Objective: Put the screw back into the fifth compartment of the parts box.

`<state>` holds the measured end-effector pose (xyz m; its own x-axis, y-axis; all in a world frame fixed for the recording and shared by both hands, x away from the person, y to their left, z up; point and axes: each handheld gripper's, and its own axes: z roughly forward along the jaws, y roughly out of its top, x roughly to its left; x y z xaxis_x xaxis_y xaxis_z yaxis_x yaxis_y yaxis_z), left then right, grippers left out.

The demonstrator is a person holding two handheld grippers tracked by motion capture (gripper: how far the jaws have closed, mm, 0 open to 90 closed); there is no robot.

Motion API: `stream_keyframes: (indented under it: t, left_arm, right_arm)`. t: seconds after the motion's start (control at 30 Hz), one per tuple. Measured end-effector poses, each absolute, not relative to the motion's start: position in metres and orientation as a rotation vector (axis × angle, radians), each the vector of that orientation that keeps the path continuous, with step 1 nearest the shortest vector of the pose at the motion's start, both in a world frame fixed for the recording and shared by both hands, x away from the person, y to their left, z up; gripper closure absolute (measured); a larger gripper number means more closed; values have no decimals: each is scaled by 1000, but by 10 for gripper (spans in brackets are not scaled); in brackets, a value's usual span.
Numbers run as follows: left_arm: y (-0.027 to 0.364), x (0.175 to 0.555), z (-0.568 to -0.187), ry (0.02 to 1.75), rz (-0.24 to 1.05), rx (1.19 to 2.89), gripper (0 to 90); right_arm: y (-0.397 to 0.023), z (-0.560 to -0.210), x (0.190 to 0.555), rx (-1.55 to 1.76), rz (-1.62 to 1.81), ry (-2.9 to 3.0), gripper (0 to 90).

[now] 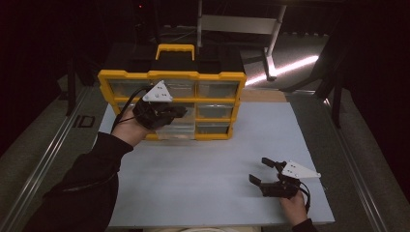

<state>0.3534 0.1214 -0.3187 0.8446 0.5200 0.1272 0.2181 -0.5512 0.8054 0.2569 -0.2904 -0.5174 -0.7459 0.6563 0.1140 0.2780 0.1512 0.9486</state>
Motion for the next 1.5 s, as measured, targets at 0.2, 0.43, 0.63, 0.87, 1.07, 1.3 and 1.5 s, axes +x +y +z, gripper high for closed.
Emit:
stream_keyframes:
  t: [0.2, 0.43, 0.63, 0.87, 1.07, 1.3, 1.5]
  left_arm:
    - [127, 361, -326, 595, 450, 2156, 869]
    - [129, 371, -338, 678, 436, 2195, 868]
    - [128, 375, -342, 699, 445, 2224, 867]
    - [127, 380, -344, 747, 429, 2239, 732]
    - [128, 376, -344, 762, 444, 2235, 539]
    - [131, 365, -339, 778, 427, 2207, 322]
    - [137, 352, -339, 800, 396, 2148, 176]
  right_arm:
    - [-290, -518, 257, 893, 1616, 2117, 143]
    - [-290, -518, 257, 901, 1619, 2113, 143]
    - [-291, -518, 257, 900, 1622, 2112, 143]
    - [-291, -518, 257, 899, 1623, 2113, 143]
    - [-291, -518, 257, 899, 1625, 2113, 143]
    - [-291, -518, 257, 899, 1622, 2111, 143]
    - [-291, -517, 257, 900, 1621, 2110, 143]
